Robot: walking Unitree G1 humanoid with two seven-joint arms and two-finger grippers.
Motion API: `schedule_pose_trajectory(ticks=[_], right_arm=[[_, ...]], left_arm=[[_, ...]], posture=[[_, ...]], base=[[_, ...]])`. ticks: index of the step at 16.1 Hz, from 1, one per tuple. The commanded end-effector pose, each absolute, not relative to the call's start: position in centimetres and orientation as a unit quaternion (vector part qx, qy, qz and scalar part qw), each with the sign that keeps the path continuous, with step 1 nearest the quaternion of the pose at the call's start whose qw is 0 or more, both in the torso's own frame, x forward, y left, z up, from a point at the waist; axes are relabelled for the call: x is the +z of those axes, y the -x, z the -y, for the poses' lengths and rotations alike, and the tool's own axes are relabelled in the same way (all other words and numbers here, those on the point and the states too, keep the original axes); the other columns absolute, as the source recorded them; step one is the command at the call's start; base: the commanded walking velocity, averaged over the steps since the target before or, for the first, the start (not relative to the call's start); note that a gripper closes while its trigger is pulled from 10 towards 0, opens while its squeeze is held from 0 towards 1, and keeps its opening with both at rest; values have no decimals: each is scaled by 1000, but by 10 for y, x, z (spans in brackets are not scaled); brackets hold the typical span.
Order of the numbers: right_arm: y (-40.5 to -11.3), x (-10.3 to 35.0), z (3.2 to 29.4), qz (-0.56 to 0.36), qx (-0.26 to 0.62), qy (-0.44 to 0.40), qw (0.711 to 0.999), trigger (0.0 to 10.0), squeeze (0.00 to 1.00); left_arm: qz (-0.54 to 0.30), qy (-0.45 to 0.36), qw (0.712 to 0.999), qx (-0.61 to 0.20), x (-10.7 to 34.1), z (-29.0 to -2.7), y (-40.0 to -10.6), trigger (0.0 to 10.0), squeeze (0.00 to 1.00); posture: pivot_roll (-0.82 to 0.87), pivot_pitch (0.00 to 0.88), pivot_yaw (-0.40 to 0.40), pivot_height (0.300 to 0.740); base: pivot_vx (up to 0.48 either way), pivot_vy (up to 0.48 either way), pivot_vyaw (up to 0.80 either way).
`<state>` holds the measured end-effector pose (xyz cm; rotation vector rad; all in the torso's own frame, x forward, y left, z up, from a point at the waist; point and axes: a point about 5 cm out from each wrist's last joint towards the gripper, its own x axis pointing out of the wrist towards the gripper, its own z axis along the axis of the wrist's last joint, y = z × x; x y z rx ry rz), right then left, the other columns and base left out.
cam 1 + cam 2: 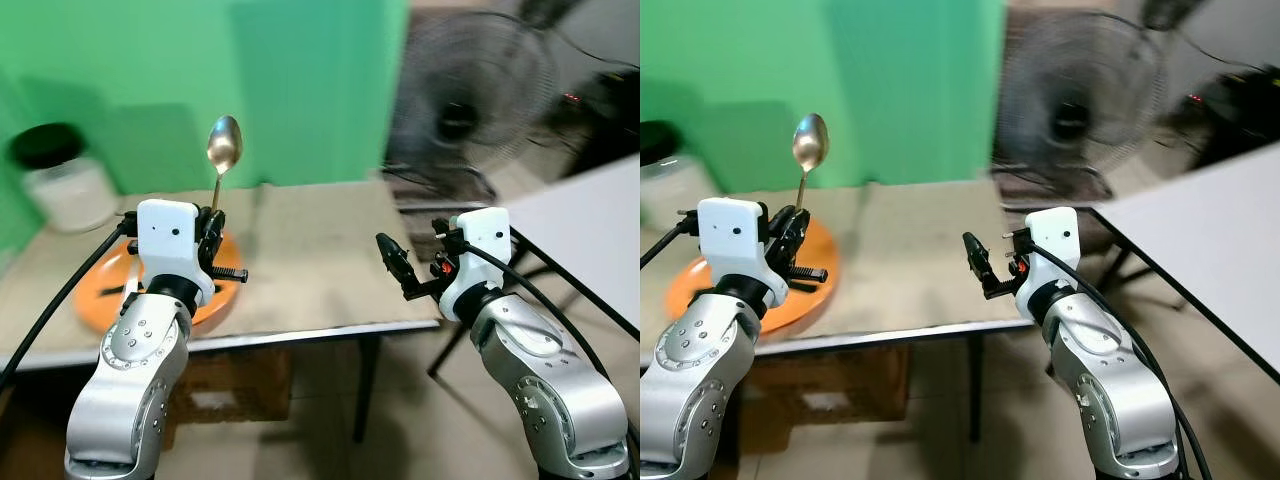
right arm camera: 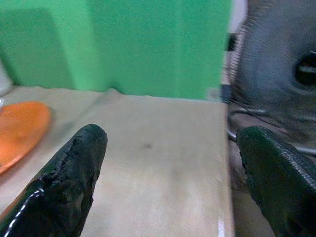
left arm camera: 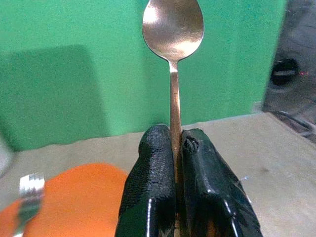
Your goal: Setting the table
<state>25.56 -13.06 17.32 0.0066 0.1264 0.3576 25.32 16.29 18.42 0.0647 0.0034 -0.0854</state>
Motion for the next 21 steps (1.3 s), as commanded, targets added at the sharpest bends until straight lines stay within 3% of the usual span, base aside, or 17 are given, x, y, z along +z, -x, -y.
schedule_pose_trajectory(ticks=[1, 21], right_arm=[[-256, 178, 130, -52, 178, -1, 983, 10000, 0], [-255, 194, 126, -5, 169, -7, 986, 10000, 0]], left_arm=[[1, -37, 998, -50, 186, -161, -255, 10000, 0], [24, -55, 997, -57, 200, -164, -259, 10000, 0]], posture=[[-41, 0, 26, 740], [-46, 0, 33, 740]], base=[[0, -281, -800], [0, -409, -800]])
